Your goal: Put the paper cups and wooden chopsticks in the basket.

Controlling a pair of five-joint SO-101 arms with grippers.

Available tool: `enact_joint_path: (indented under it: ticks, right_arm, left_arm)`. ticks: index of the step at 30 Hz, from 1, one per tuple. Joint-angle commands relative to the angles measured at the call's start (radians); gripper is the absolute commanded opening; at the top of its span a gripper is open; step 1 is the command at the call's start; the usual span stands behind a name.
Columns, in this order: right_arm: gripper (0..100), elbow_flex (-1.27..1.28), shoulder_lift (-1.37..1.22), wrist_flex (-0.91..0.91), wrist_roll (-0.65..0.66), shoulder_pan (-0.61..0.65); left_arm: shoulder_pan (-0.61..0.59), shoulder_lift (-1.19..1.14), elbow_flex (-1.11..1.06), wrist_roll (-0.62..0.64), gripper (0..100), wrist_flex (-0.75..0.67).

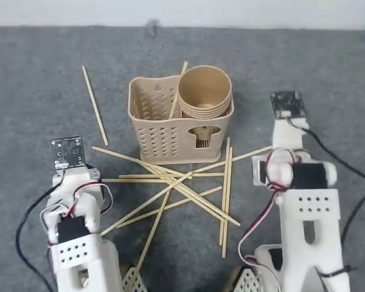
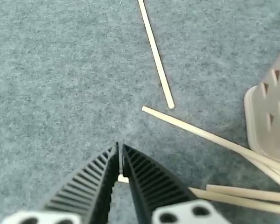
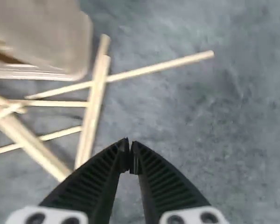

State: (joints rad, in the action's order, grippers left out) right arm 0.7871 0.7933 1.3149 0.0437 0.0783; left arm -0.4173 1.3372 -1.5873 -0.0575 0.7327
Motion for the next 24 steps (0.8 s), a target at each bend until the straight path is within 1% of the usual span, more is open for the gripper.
enact_joint_path:
  ticks: [1,5,11,14,16,18,22,24]
  right_arm:
    - [0.8,0.157,0.042,-0.148,0.021,-0.054]
    - [0.8,0.284,0.045,-0.242,0.023,-0.054]
    - [0.8,0.381,0.039,-0.338,0.012,-0.059]
    - [0.8,0.453,0.045,-0.414,0.012,-0.059]
    - [0.8,0.491,0.045,-0.469,0.012,-0.059]
    - [0.8,0.519,0.045,-0.498,0.012,-0.059]
    - [0.8,0.531,0.045,-0.507,0.012,-0.056]
    - [0.8,0.532,0.044,-0.507,0.015,-0.053]
  left_arm:
    - [-0.002,0.009,0.012,-0.002,1,-0.029]
    - [-0.034,0.008,0.025,0.000,1,-0.026]
    - [-0.035,0.000,0.035,0.002,1,-0.023]
    - [-0.035,-0.075,0.082,0.002,1,-0.005]
    - [-0.035,-0.167,0.159,0.012,1,0.017]
    - [-0.037,-0.278,0.263,0.058,1,0.041]
    - [-0.032,-0.477,0.470,0.100,1,0.071]
    - [-0.031,-0.566,0.581,0.141,1,0.081]
